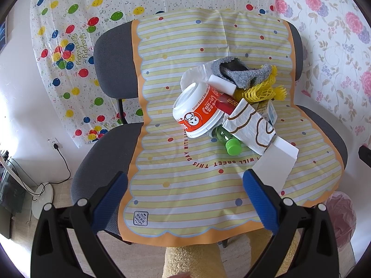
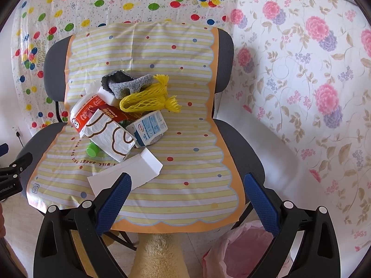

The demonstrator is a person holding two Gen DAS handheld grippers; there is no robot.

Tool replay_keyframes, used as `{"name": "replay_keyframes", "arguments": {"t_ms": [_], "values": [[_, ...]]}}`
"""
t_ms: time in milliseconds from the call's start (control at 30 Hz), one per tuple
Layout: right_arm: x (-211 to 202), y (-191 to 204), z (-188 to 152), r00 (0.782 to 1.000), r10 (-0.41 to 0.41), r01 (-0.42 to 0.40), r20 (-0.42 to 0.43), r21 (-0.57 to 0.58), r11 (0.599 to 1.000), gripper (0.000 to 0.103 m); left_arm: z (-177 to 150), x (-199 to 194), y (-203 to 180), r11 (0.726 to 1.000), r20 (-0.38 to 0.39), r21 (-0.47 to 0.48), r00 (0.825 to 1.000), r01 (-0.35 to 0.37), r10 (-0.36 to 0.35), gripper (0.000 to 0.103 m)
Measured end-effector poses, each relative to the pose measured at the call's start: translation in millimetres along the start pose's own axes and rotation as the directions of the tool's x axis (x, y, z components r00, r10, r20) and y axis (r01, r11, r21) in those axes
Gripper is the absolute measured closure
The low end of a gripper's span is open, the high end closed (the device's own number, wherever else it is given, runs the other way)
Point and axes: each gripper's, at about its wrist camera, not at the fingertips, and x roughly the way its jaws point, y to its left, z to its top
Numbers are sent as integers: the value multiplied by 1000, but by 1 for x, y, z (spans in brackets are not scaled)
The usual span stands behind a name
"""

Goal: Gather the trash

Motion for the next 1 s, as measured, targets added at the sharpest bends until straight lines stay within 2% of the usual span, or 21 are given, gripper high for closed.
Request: {"name": "replay_keyframes", "arguments": {"t_ms": [33, 133, 333, 433, 567, 600, 667, 767, 833, 867, 1000], "values": [[2, 1, 1, 1000, 6, -6, -2, 1, 1000, 6, 1, 2, 1, 1000, -7, -5, 1000, 1, -1, 6], [18, 9, 1, 996, 92, -92, -12, -8, 996, 6, 0, 10, 4, 1000, -28, -22, 999, 16, -17, 7], [45, 23, -1, 987, 157, -158, -20, -28, 987, 6, -7, 34, 5, 999, -65, -27, 998, 18, -19, 7], [58, 27, 1, 981, 191, -190, 29, -37, 981, 6, -7, 49, 8, 999, -88, -36, 996, -6, 3, 7], [93, 37, -2, 975, 216, -220, -57, -70, 973, 6, -11, 66, 10, 999, -66, -41, 998, -24, 21, 6], [104, 37, -3, 967, 241, -246, -76, -62, 967, 7, -11, 68, 11, 999, -66, -41, 998, -20, 17, 6], [123, 38, -6, 965, 241, -247, -103, -48, 968, 8, -10, 77, 11, 999, -79, -50, 997, 9, -13, 6], [146, 36, -5, 959, 257, -263, -116, -41, 964, 13, -6, 90, 9, 996, -84, -67, 994, 67, -72, 7], [156, 35, -3, 957, 264, -270, -123, -41, 962, 33, -2, 97, 4, 996, -94, -54, 993, 71, -75, 7], [163, 33, -1, 953, 274, -280, -133, -32, 959, 38, 1, 102, 1, 996, -100, -48, 991, 81, -86, 7], [187, 30, 5, 935, 319, -326, -152, -17, 945, 38, 7, 111, -9, 991, -100, -38, 986, 131, -134, 7]]}}
